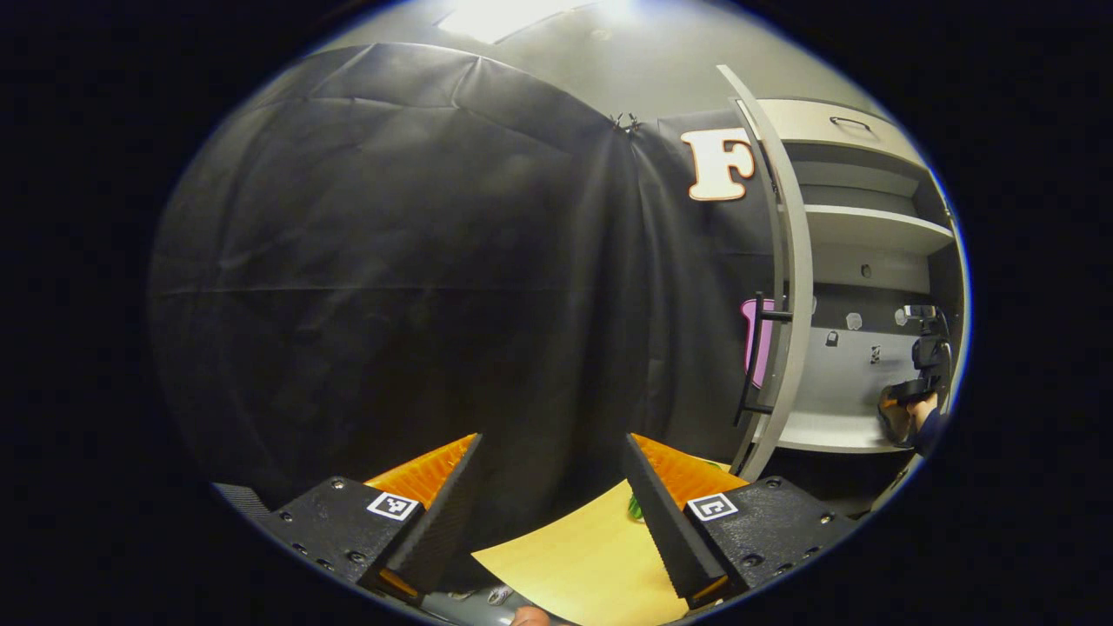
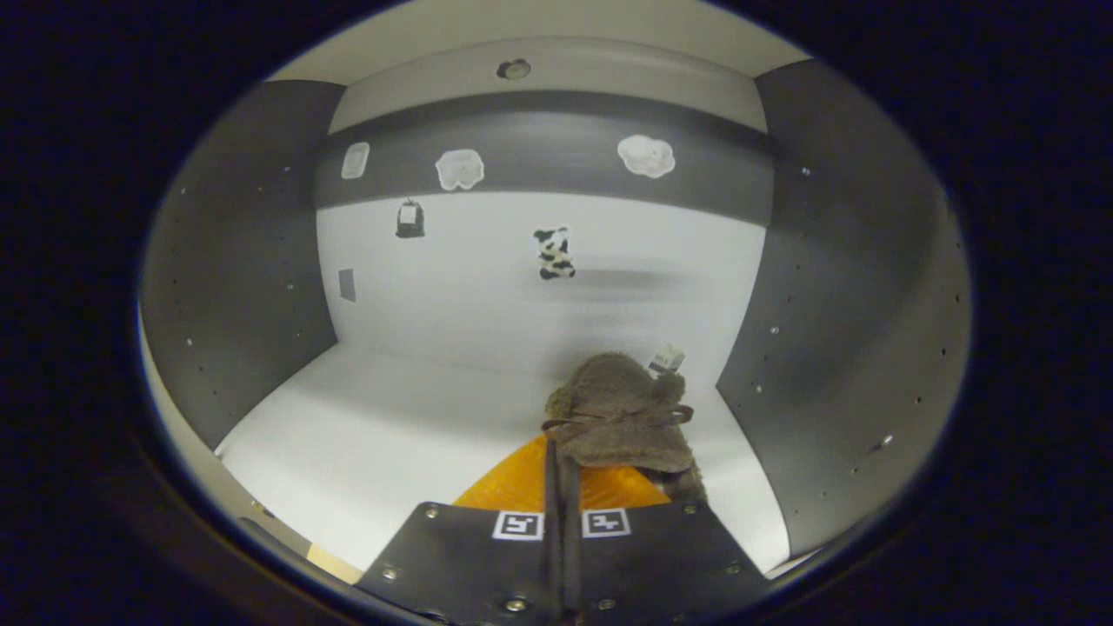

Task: Grab one shoe with the right hand and put it into the shoe cabinet, grab the other shoe with the left hand and put it into the shoe cabinet; then close the right door with the right hand and the left door with the left hand.

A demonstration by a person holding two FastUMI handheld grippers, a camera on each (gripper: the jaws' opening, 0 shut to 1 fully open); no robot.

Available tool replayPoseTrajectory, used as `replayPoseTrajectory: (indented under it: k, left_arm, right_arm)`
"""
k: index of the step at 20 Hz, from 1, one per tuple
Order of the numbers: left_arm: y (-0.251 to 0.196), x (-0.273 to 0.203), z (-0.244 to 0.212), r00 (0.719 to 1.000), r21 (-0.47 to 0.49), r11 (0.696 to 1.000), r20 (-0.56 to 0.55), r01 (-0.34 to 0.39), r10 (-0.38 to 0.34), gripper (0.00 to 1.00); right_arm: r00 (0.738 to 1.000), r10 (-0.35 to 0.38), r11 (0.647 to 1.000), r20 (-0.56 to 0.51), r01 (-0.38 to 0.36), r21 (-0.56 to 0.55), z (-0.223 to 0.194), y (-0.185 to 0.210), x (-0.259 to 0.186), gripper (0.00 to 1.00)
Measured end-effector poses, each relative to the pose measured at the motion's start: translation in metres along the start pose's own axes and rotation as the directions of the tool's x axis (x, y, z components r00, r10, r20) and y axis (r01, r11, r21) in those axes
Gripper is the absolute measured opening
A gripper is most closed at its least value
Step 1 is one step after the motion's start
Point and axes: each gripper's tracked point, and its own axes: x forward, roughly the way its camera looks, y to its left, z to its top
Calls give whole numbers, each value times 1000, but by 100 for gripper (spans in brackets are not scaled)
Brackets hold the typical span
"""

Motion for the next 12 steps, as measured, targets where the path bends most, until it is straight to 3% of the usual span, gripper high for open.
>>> replayPoseTrajectory:
  k: [2,4,5,8,12]
  left_arm:
    - [0,-2,1,1000,4,1000,5,1,-1,93]
    - [-2,-2,0,1000,3,1000,5,14,-14,93]
    - [-4,-4,0,1000,2,1000,1,26,-26,94]
    - [-17,-10,-7,997,4,997,-15,77,-77,94]
    - [-46,-17,-18,984,4,985,-46,172,-171,94]
  right_arm:
    - [1000,10,1000,7,-10,12,5,1,-2,17]
    - [1000,26,999,10,-26,45,7,1,-14,37]
    - [999,39,997,4,-40,62,6,1,-20,57]
    - [999,48,997,23,-50,59,13,-7,-48,59]
    - [988,64,997,142,-70,44,49,-15,-108,59]
